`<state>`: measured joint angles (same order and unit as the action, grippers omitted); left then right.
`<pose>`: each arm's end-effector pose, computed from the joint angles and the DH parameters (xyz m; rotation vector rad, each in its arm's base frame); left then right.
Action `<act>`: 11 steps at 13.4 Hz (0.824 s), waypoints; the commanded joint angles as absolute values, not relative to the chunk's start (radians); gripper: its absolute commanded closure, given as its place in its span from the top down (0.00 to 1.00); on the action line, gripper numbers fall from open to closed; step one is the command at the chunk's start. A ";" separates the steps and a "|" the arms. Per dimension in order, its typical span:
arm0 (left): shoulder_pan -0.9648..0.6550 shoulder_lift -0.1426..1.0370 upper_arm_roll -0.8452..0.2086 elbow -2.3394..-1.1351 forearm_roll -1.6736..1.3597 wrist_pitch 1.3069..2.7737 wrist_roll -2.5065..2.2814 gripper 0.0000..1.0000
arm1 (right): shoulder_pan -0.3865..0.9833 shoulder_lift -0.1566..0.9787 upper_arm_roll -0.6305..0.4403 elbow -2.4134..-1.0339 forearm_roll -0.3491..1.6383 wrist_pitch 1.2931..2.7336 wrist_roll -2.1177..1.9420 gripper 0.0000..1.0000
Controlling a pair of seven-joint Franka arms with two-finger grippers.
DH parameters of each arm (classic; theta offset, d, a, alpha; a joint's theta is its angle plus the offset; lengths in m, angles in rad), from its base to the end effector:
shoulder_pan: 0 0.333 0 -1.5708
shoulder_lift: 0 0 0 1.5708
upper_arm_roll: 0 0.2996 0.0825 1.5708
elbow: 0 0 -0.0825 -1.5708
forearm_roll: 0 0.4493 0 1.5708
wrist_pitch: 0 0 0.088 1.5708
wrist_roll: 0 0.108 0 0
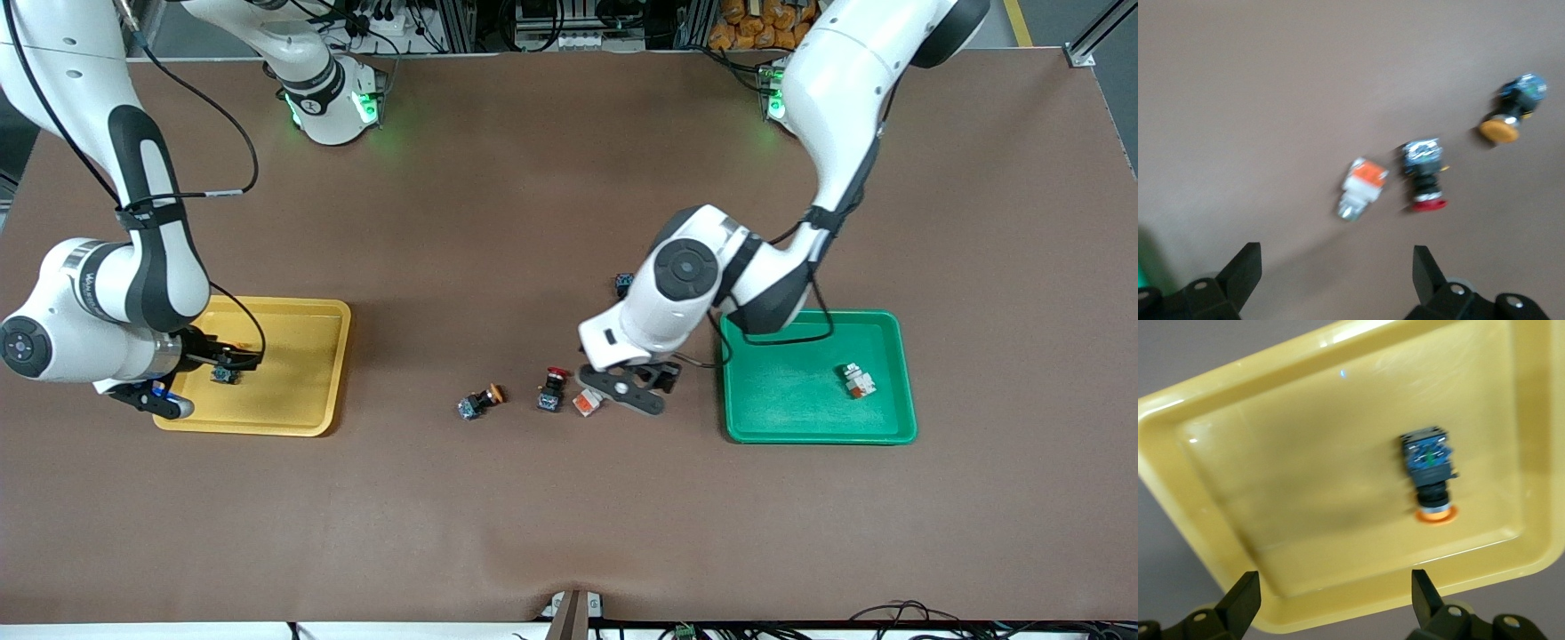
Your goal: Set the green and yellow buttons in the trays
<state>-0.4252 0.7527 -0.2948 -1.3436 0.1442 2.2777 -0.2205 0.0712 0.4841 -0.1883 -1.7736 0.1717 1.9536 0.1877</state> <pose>0.6368 -0.4890 0.2693 2.8848 -0.7129 0.2345 0.6624 -0.0625 0.2143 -3.0034 0.5845 0.4534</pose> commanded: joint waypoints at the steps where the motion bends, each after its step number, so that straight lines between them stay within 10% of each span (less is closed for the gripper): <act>1: -0.454 0.779 -0.293 -1.345 0.173 2.342 -0.114 1.00 | 0.139 0.480 -0.192 -1.770 0.219 1.945 0.337 1.00; 11: -0.454 0.936 -0.279 -1.339 0.170 2.529 0.083 1.00 | 0.290 0.494 -0.192 -1.767 0.432 2.063 0.615 1.00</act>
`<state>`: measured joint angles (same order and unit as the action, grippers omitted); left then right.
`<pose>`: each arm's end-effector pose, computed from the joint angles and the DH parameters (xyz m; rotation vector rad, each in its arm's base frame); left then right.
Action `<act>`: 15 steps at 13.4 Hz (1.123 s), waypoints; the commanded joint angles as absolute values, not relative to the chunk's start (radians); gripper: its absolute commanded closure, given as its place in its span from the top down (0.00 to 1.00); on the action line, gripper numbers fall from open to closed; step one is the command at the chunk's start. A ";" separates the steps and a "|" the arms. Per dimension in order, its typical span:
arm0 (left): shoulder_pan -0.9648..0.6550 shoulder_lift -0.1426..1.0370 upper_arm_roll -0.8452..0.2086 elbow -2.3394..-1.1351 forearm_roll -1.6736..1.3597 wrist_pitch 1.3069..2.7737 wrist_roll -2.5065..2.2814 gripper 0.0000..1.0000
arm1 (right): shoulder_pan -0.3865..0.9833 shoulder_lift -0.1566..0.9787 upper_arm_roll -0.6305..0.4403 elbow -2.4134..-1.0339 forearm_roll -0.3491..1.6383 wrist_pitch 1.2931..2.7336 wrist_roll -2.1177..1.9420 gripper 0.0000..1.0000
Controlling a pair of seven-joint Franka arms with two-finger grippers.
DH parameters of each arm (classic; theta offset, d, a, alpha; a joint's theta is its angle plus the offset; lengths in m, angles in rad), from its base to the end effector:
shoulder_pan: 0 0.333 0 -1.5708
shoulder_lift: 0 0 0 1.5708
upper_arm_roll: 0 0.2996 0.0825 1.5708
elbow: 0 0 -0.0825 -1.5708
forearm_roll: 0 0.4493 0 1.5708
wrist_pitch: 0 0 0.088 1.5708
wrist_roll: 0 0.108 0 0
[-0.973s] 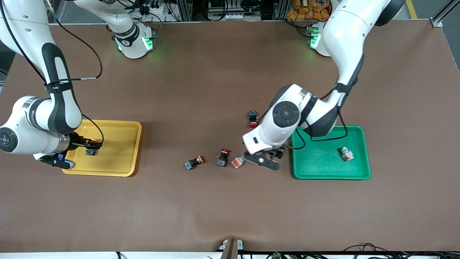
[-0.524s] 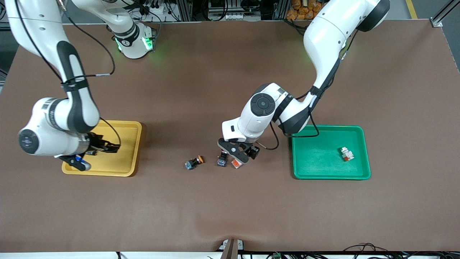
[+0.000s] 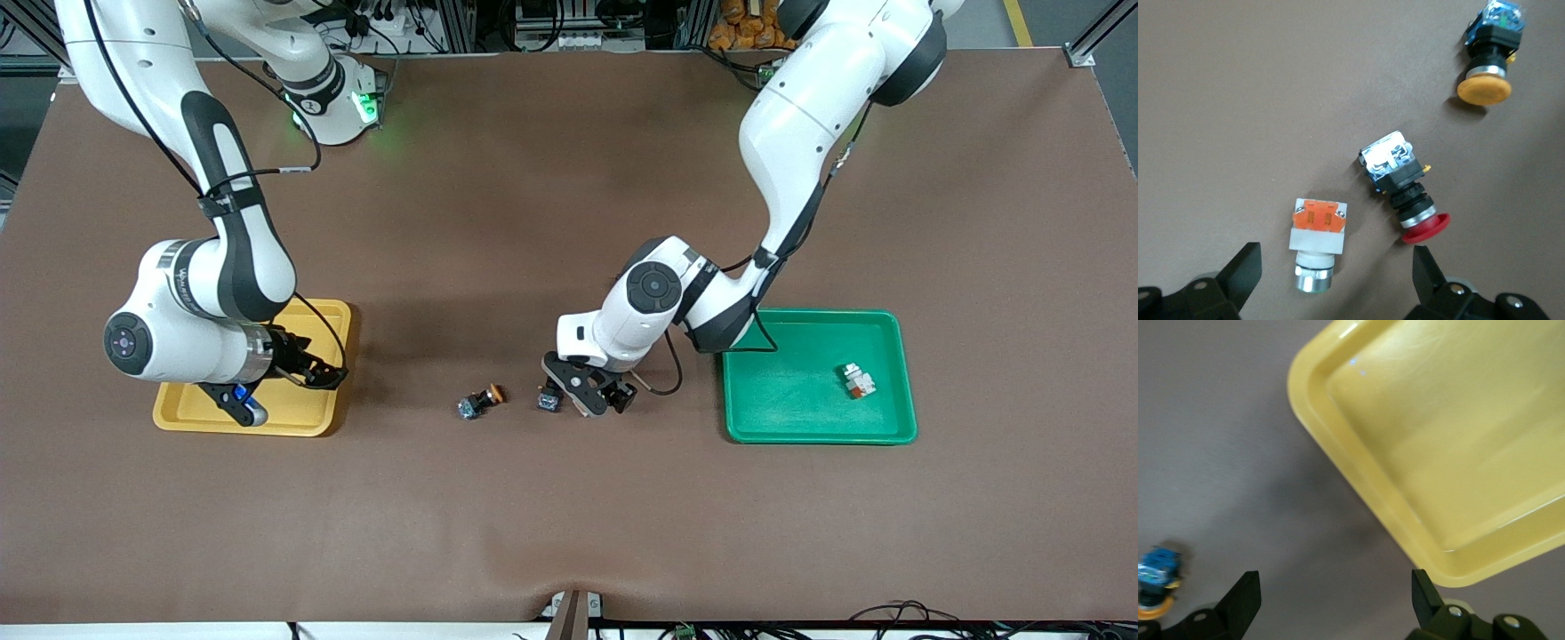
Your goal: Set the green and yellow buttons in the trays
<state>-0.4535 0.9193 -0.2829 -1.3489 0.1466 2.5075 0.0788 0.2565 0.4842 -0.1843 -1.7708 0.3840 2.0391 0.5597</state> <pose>0.6239 -0.5029 0.1600 2.7115 -1.1209 0.3339 0.6750 0.0748 0.2219 -2.7822 0.9922 0.3906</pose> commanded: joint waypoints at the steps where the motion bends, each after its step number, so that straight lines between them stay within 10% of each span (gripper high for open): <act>1: -0.454 0.942 -0.267 -1.341 0.170 2.542 0.089 1.00 | 0.308 0.505 -0.192 -1.767 0.437 2.098 0.658 1.00; 10: -0.449 0.985 -0.259 -1.338 0.170 2.606 0.091 1.00 | 0.506 0.725 -0.192 -1.605 0.437 2.421 1.132 1.00; 12: -0.449 0.985 -0.259 -1.338 0.164 2.606 0.074 0.02 | 0.520 0.765 -0.190 -1.554 0.436 2.415 1.205 1.00; 15: -0.448 0.985 -0.259 -1.338 0.160 2.606 0.069 0.00 | 0.552 0.808 -0.192 -1.514 0.425 2.414 1.244 1.00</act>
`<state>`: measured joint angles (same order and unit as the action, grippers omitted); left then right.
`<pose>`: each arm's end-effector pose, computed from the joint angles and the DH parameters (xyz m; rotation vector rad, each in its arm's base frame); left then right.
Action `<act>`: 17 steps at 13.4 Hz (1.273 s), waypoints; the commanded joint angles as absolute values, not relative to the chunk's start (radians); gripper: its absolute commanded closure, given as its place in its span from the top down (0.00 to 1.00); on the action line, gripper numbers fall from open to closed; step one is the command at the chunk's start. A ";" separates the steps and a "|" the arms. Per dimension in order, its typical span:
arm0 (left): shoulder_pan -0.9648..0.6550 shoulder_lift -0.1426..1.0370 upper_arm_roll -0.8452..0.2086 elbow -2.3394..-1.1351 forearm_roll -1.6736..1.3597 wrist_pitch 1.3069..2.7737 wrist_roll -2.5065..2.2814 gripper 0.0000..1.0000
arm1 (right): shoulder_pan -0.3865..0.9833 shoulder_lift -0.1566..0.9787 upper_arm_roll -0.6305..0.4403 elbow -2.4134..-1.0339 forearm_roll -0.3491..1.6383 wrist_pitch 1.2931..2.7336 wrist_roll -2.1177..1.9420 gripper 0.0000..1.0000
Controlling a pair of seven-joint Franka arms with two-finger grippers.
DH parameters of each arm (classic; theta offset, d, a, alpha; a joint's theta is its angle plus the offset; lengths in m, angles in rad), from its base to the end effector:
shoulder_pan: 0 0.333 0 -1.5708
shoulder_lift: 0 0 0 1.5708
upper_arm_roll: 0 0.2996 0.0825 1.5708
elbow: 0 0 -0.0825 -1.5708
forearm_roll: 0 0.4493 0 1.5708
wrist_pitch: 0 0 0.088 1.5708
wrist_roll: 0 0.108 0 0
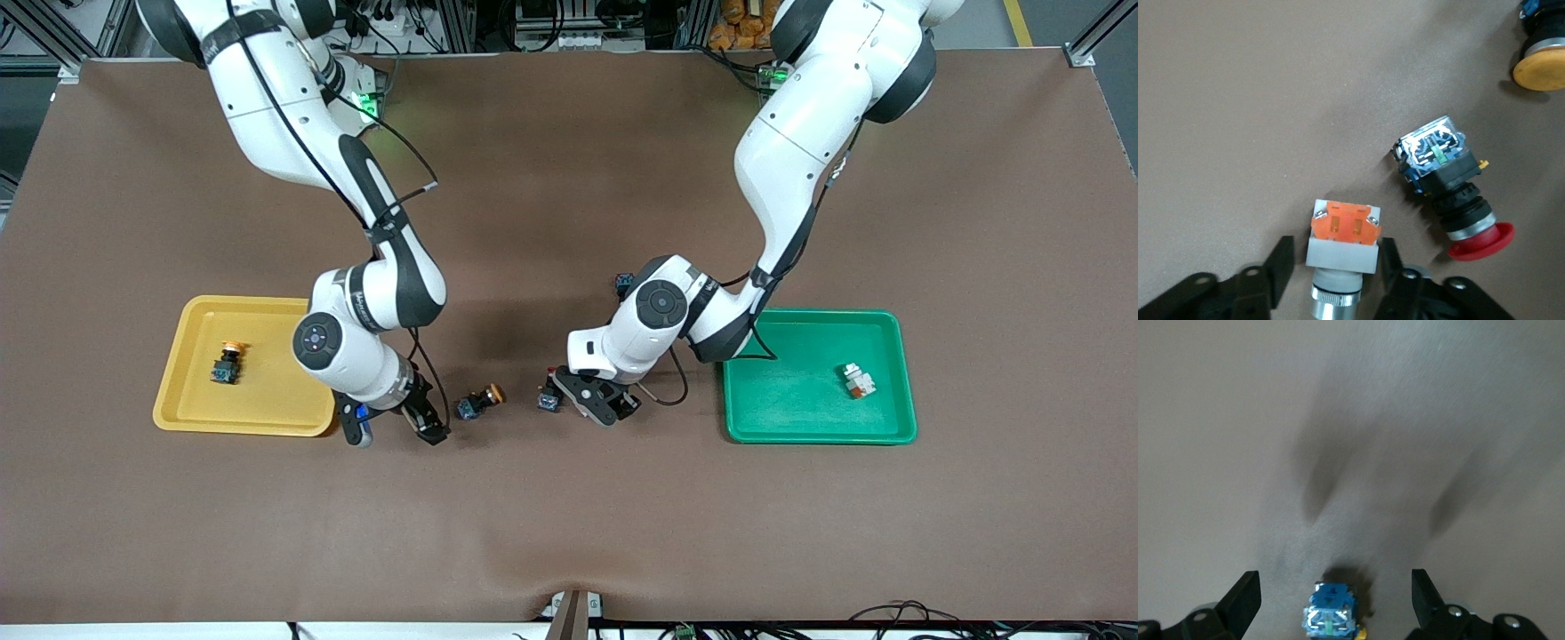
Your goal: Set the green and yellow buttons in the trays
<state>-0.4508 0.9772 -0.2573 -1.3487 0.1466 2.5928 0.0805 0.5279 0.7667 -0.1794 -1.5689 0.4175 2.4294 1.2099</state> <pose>0.6302 -0.4870 0.1211 2.7208 -1.0883 0.3735 0.6979 0.2702 0.1482 -2.5021 1.5465 0.0543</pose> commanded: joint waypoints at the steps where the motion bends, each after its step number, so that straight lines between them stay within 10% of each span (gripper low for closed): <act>1: -0.446 0.983 -0.259 -1.338 0.158 2.606 0.069 0.00 | 0.560 0.814 -0.192 -1.513 0.422 2.419 1.246 1.00; 6: -0.427 0.910 -0.265 -1.341 0.155 2.530 0.037 0.00 | 0.584 0.848 -0.192 -1.483 0.428 2.425 1.264 1.00; 8: -0.414 0.830 -0.270 -1.338 0.147 2.384 0.019 0.00 | 0.613 0.847 -0.196 -1.483 0.396 2.421 1.263 0.17; 9: -0.410 0.792 -0.270 -1.338 0.144 2.326 0.005 0.00 | 0.612 0.844 -0.196 -1.483 0.367 2.413 1.264 0.00; 17: -0.275 0.631 -0.267 -1.345 0.140 1.999 -0.242 0.00 | 0.468 0.654 -0.278 -1.544 0.285 1.935 0.930 0.00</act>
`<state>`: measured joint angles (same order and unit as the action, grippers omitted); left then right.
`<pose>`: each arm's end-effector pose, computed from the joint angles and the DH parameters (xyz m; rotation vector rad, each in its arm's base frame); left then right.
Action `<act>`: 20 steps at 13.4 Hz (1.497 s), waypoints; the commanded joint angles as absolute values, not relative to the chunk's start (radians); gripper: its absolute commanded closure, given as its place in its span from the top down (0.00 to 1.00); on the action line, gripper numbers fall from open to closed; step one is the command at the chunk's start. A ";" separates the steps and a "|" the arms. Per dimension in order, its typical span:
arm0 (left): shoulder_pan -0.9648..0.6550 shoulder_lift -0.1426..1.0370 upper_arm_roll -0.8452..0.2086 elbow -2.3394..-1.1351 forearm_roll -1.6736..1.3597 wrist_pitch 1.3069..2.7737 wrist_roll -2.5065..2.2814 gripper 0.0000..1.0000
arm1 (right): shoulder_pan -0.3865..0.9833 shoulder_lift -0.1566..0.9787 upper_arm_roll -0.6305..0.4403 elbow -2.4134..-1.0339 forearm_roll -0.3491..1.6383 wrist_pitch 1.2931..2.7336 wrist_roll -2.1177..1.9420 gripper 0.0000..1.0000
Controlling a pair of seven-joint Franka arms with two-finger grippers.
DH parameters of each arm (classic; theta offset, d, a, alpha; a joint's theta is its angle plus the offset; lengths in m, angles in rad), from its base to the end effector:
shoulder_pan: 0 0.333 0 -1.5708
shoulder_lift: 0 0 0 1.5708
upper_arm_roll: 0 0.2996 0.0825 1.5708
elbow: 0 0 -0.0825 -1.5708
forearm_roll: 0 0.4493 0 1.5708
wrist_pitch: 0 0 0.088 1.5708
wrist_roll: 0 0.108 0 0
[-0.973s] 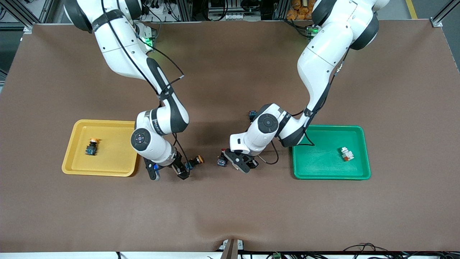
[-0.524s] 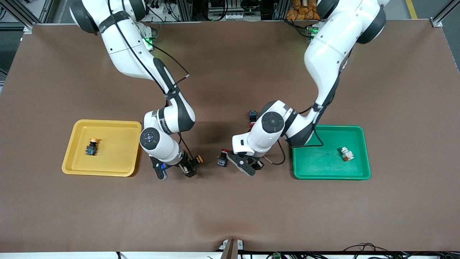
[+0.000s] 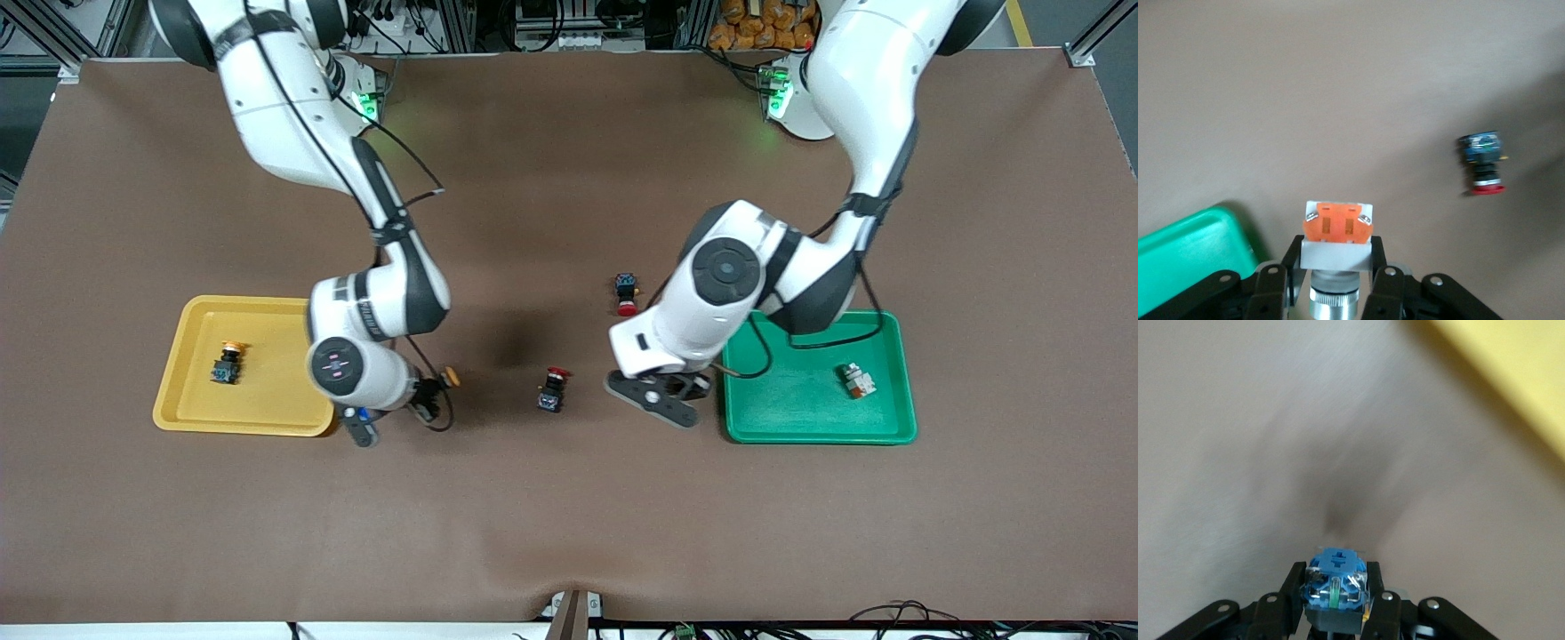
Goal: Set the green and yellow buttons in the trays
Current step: 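Place the orange-white button in the green tray while the right gripper places the yellow button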
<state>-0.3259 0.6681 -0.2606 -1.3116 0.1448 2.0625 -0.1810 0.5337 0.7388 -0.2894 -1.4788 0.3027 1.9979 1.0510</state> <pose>0.6863 -0.3963 0.3263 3.0122 -0.6186 0.1341 0.7046 0.2207 0.1864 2.7598 -1.3411 -0.2834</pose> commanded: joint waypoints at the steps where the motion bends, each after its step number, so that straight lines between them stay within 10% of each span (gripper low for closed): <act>1: -0.253 0.618 -0.267 -1.348 0.140 1.935 -0.299 0.00 | 0.419 0.614 -0.281 -1.602 0.282 1.934 0.793 0.00; 7: -0.048 0.620 -0.270 -1.406 0.138 1.770 -0.399 0.00 | 0.211 0.597 -0.344 -1.718 0.256 1.992 0.201 0.08; 8: -0.020 0.627 -0.270 -1.414 0.137 1.769 -0.397 0.00 | 0.181 0.600 -0.342 -1.718 0.262 1.997 0.139 0.90; 9: 0.003 0.650 -0.268 -1.419 0.137 1.772 -0.396 0.00 | 0.190 0.604 -0.342 -1.718 0.267 1.994 0.138 1.00; 15: 0.040 0.750 -0.264 -1.420 0.147 1.829 -0.393 0.01 | 0.235 0.594 -0.337 -1.718 0.285 1.979 0.250 1.00; 16: 0.043 0.747 -0.264 -1.420 0.140 1.829 -0.393 0.78 | 0.242 0.580 -0.337 -1.717 0.287 1.959 0.250 1.00; 17: 0.046 0.739 -0.264 -1.419 0.144 1.827 -0.390 1.00 | 0.251 0.546 -0.341 -1.717 0.285 1.932 0.249 1.00; 20: 0.051 0.707 -0.262 -1.416 0.144 1.813 -0.388 1.00 | 0.253 0.410 -0.341 -1.683 0.278 1.798 0.242 1.00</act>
<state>0.0413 0.7498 -0.2585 -1.4059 0.1442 1.8299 -0.3761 0.2504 0.5356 -0.3401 -1.6716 0.2797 1.8716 0.2338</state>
